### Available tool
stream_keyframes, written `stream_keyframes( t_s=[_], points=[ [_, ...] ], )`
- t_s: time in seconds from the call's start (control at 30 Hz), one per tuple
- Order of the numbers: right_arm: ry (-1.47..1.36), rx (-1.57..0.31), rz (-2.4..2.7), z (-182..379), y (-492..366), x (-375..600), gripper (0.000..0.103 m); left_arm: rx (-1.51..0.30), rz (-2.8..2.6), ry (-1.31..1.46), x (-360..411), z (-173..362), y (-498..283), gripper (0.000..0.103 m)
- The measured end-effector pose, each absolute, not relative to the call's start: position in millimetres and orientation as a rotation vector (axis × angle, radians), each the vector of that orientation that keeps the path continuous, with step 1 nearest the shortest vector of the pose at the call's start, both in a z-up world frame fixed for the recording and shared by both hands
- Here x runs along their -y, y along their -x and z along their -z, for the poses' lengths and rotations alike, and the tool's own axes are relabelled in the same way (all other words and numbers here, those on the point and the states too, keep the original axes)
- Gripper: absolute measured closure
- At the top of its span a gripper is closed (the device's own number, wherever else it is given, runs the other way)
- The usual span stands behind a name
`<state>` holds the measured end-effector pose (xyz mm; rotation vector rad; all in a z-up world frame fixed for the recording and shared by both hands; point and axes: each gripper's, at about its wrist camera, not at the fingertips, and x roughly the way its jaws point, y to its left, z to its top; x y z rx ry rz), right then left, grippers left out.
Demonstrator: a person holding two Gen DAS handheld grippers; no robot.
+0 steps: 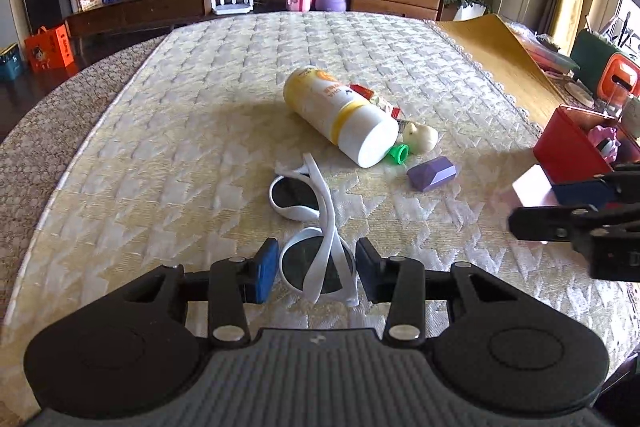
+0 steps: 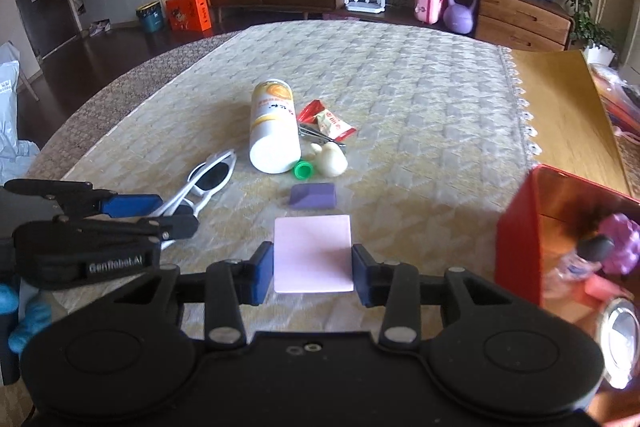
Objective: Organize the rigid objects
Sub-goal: 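Grasp the white sunglasses with the left tool while the right tool grasps the pink card, then carry the white sunglasses and pink card over the red tin with both tools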
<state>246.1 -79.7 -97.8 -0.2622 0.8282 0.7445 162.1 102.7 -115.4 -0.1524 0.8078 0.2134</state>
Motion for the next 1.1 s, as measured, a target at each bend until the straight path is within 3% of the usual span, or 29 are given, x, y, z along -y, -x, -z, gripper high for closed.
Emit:
stream_keyframes(
  t_s=[0.5,1.1],
  points=[
    [0.219,-0.739,-0.679,58,-216,143,0.063,-0.733,-0.218,0.084,-95,75,-146,0.062],
    [0.162,-0.727,-0.449,56,-237,247,0.063,-0.685,-0.075,0.092,-53,25,-176,0.062]
  ],
)
